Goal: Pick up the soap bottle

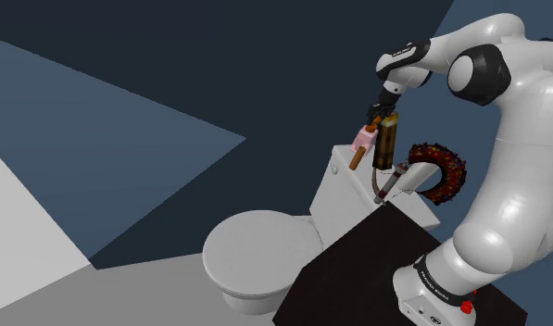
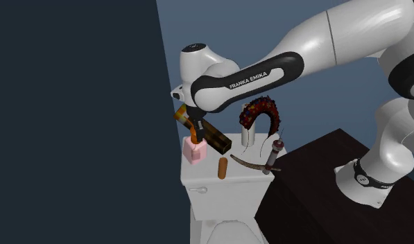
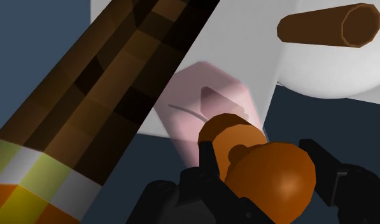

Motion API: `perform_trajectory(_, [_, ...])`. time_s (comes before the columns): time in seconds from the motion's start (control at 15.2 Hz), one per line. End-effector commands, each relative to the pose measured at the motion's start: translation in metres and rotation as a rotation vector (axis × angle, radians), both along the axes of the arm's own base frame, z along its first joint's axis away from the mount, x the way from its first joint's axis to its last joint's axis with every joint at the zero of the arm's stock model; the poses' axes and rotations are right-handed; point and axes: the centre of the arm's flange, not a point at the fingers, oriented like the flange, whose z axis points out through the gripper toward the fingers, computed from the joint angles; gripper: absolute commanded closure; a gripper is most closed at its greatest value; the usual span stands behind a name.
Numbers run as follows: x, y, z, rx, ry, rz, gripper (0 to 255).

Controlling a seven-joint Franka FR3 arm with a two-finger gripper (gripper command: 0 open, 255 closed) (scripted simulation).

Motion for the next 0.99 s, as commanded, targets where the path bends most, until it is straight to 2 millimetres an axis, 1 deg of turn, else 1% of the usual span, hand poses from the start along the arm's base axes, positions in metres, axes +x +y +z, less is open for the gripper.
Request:
perform_trajectory(0.0, [0.000,0.000,-0.001,0.000,0.001,0.000,255])
perform_trajectory(0.92, [0.000,0.000,0.073,0.000,0.001,0.000,255])
